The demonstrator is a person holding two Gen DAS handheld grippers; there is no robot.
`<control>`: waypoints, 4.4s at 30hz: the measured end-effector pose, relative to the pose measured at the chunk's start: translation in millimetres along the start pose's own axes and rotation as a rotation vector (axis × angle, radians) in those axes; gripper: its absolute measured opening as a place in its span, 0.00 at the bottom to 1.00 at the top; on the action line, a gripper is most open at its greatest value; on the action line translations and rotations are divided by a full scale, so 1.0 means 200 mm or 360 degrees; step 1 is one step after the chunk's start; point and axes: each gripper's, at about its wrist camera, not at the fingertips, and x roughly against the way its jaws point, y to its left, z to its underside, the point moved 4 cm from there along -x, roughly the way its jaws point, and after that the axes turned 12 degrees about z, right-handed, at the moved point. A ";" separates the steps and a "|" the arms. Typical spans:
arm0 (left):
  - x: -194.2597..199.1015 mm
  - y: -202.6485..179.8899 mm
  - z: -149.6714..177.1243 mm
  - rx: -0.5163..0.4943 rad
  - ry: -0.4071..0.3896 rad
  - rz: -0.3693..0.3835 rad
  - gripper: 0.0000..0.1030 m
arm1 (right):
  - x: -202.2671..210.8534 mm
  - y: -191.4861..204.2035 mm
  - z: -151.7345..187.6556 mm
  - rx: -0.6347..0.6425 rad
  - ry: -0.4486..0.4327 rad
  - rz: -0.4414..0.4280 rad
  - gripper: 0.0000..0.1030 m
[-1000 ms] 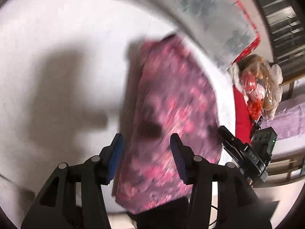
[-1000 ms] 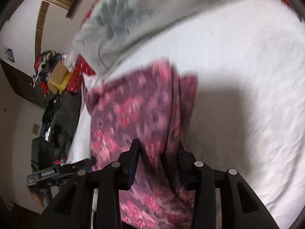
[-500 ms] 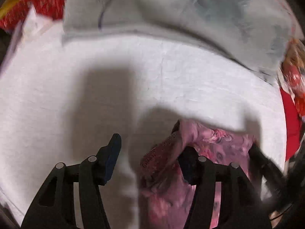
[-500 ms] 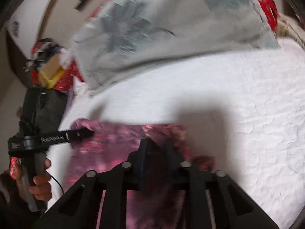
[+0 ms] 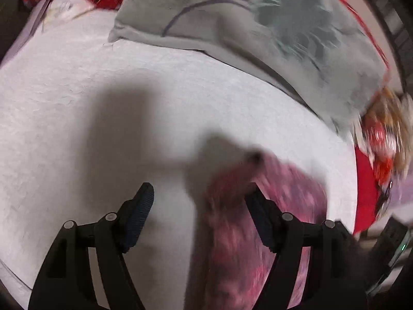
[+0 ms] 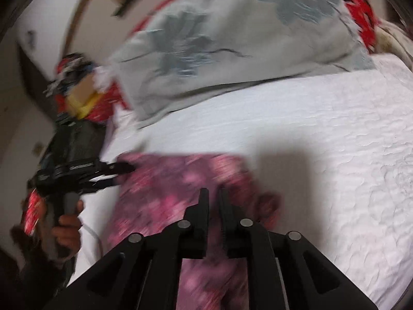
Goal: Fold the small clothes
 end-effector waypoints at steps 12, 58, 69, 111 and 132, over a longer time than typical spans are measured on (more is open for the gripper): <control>0.18 -0.21 0.37 -0.0273 -0.0030 -0.0175 0.72 | 0.16 0.12 0.23 0.0250 0.0060 0.0153 0.33; 0.01 -0.12 0.30 -0.0011 0.0038 -0.0046 0.93 | 0.03 -0.03 0.14 0.0119 0.0057 0.0101 0.09; -0.03 -0.10 0.17 0.0081 0.0051 0.0091 0.93 | -0.08 -0.16 -0.01 -0.0133 0.0098 0.0056 0.45; 0.22 -0.22 0.78 -0.0398 0.0040 -0.0310 0.95 | 0.25 0.00 0.67 0.0526 0.0289 0.0679 0.66; 0.48 -0.39 1.11 -0.0578 -0.0228 -0.0398 0.95 | 0.77 0.20 0.89 0.0531 -0.0012 0.0861 1.00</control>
